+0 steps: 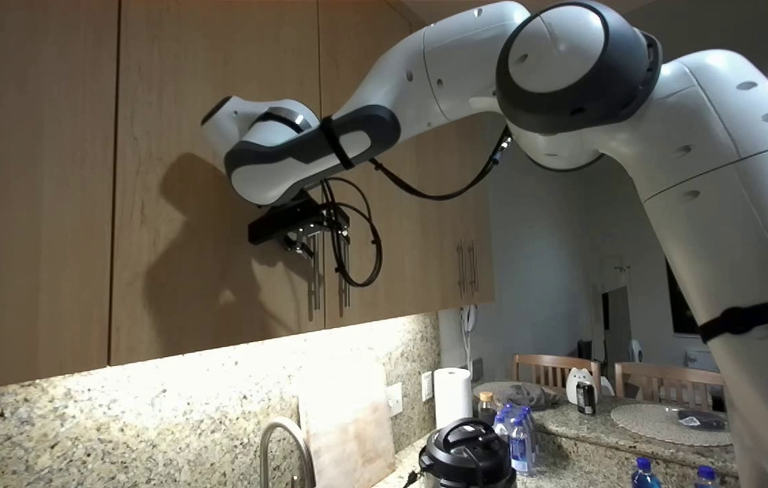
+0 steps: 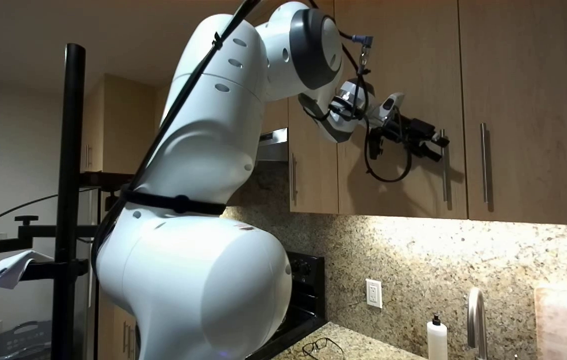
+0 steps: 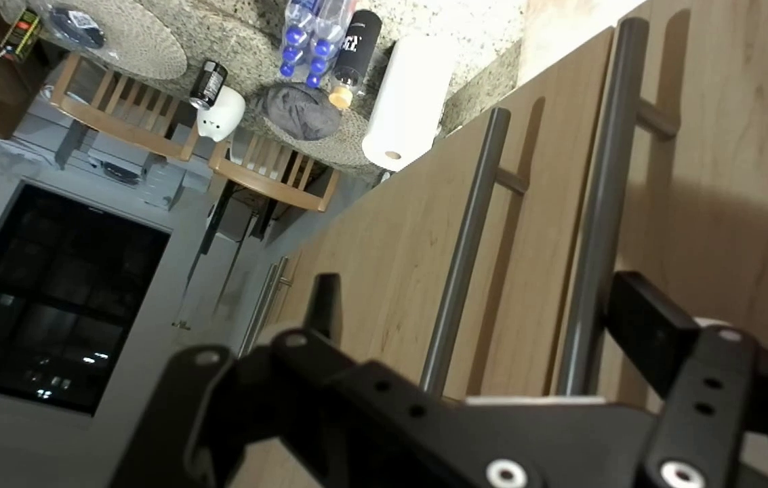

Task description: Open the cupboard door

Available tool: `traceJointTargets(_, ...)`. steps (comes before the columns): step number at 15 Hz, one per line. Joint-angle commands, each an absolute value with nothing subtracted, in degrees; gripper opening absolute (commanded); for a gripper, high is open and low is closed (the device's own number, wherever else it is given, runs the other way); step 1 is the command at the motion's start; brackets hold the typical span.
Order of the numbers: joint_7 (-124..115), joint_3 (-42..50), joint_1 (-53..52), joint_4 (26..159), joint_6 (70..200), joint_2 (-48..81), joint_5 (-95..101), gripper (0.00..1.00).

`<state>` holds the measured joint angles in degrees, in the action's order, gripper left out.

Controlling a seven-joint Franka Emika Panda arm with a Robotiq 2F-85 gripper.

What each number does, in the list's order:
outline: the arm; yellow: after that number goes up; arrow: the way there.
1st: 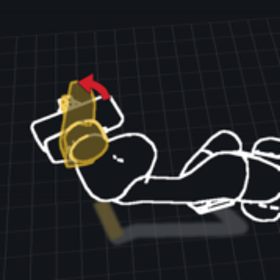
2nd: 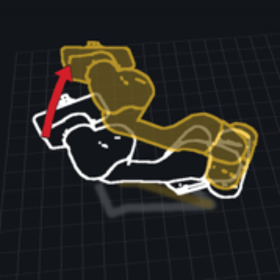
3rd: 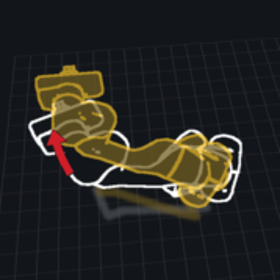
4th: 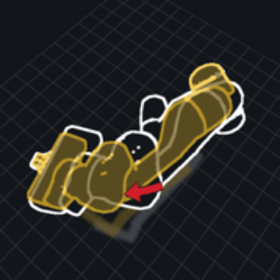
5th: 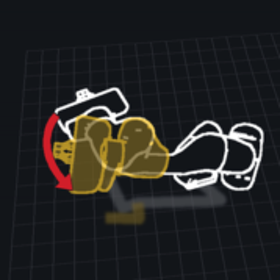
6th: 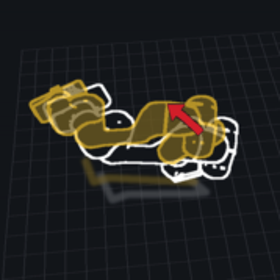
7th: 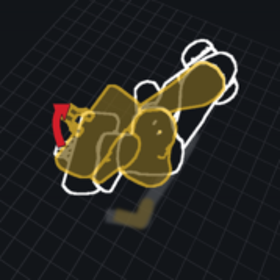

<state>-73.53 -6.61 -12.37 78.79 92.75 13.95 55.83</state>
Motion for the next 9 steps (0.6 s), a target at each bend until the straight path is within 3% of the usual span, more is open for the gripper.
traceJointTargets(1,-77.9,-5.7,-13.39,78.85,94.92,15.07,60.9,1.0)
traceJointTargets(9,-78.96,-6.33,-14.52,78.34,91.25,15.08,58.95,1.0)
